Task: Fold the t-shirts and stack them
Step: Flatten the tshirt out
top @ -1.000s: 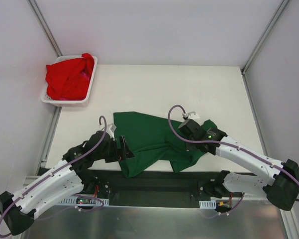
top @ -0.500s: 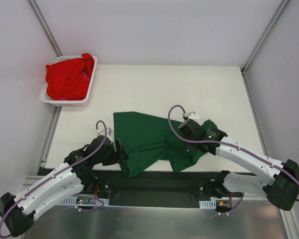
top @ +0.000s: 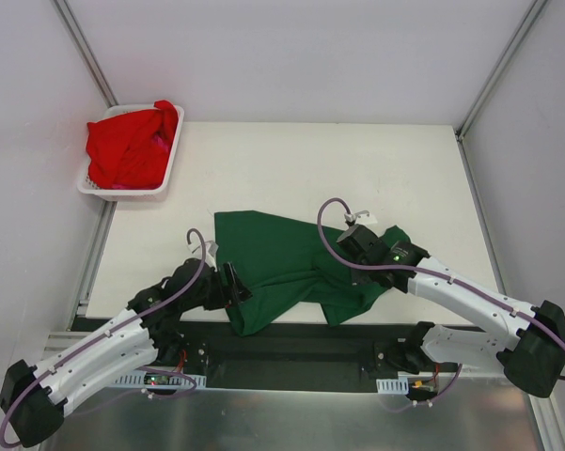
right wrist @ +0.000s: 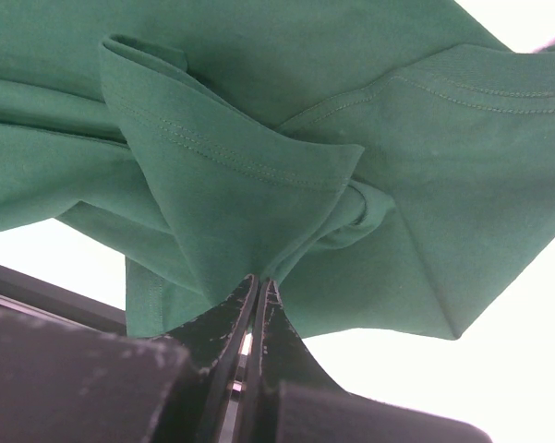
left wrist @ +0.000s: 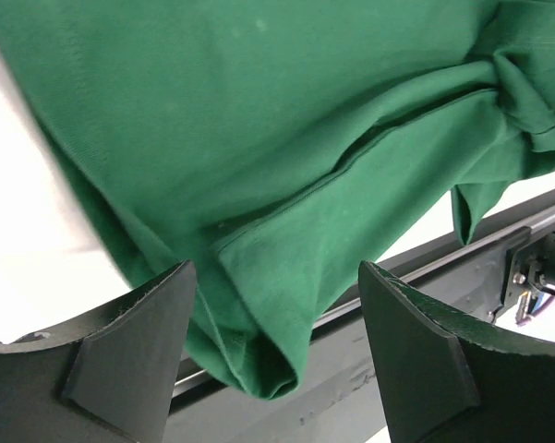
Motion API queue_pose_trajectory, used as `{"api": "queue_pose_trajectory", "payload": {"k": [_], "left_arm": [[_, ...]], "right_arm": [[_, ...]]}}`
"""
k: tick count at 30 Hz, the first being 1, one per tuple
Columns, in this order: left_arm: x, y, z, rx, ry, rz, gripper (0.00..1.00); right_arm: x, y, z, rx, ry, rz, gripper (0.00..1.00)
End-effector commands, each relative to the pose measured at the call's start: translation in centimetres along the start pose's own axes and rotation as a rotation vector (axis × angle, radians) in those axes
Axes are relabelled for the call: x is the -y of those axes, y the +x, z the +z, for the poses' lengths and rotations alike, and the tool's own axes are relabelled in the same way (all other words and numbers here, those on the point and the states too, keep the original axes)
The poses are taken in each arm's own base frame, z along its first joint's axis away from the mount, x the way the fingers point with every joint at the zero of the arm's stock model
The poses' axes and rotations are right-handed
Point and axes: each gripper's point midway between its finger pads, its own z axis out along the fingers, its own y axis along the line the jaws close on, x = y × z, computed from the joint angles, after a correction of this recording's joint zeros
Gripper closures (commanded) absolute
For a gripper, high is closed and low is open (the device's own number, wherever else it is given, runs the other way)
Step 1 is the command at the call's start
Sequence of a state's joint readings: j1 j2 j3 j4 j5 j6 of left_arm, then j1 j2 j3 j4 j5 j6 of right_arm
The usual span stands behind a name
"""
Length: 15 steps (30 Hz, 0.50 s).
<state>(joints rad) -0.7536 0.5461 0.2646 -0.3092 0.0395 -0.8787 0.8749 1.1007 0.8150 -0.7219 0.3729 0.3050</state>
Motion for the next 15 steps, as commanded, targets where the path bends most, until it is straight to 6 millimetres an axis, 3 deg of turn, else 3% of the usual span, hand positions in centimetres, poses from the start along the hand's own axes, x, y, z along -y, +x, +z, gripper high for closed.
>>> {"api": "queue_pose_trajectory", "payload": {"k": [1, 15], "left_arm": [[1.87, -0.58, 0.44, 0.017, 0.086, 0.027, 0.29], [1.44, -0.07, 0.82, 0.002, 0.081, 0.03, 0.29]], "right_arm": [[-0.59, -1.26, -0.81, 0.04, -0.032, 0.016, 0.99], [-0.44, -1.22, -0.8, 0.041, -0.025, 0.015, 0.99]]}}
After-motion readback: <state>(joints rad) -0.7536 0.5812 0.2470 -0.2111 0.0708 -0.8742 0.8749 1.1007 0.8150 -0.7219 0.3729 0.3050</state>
